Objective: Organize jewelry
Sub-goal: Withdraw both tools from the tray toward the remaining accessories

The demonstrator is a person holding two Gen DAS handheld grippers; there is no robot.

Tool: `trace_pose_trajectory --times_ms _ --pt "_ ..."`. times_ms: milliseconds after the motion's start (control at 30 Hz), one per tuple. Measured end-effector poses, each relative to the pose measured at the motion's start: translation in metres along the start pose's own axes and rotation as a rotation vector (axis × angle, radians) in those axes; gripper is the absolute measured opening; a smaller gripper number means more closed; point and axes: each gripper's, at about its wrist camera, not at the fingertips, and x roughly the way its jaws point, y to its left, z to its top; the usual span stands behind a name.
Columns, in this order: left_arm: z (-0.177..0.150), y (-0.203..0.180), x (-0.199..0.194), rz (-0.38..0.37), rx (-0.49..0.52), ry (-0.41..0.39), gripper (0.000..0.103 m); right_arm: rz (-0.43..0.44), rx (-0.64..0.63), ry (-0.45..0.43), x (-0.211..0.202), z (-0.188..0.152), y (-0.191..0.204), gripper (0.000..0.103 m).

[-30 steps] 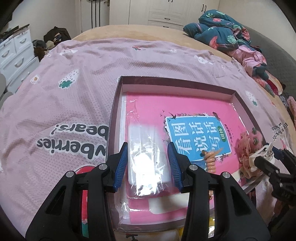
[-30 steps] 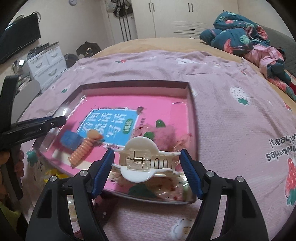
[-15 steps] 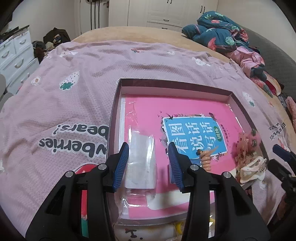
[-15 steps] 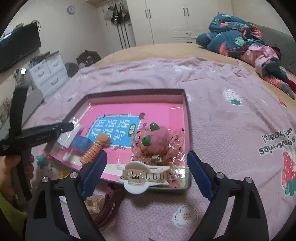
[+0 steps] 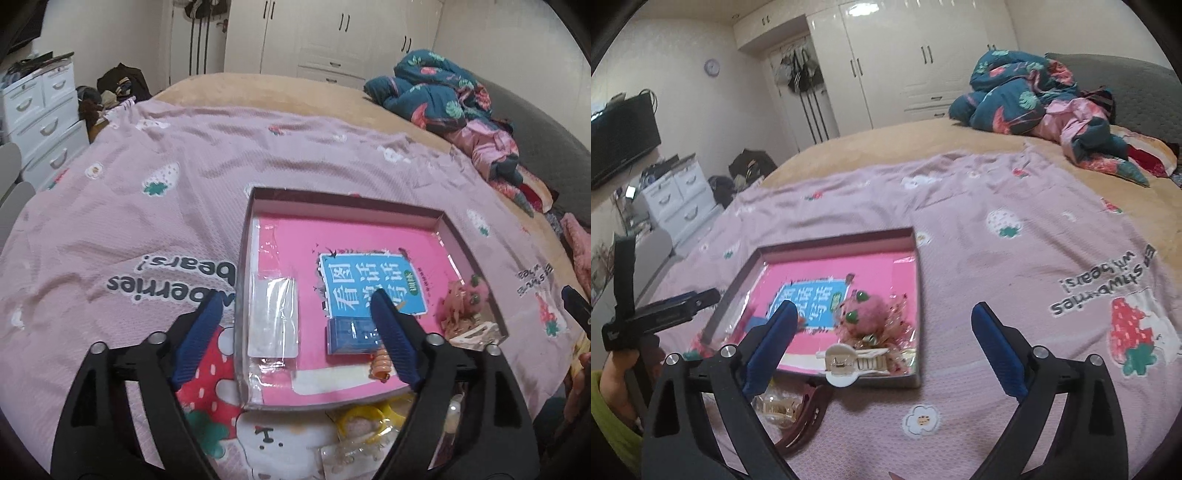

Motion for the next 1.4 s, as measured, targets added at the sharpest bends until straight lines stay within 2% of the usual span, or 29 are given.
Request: trace_pose_trajectory --times_ms 67,200,267,400,633,1067,1400 --pt "0.000 0.002 -0.012 0.002 -0.013 -0.024 0.083 -0.007 0.006 -0.018 -0.008 0.003 -0.003 0.095" --pt "0.001 0.005 -0.037 -0.003 -0.029 -0.064 0.086 -0.006 0.006 -0.045 -0.024 0.006 -0.004 0.095" --pt "0.002 0.005 -0.047 -0.001 -0.033 -0.086 0.092 0.000 0.001 -0.062 -0.033 0.008 -0.002 0.095" --pt "0.001 0.003 -0.070 -0.009 -0.035 -0.135 0.092 0.008 -0.009 -0.077 -0.043 0.009 0.003 0.096" --pt "-0.008 -0.001 -0.096 -0.022 -0.025 -0.168 0.093 0.029 -0.039 -0.086 -0.056 0.008 0.015 0.096" --pt "-0.033 0.001 -0.121 -0.007 -0.007 -0.168 0.093 0.076 -0.100 -0.076 -0.073 -0.003 0.038 0.096" --pt "-0.058 0.003 -0.126 0.016 0.017 -0.127 0.093 0.130 -0.153 -0.014 -0.073 -0.023 0.060 0.096"
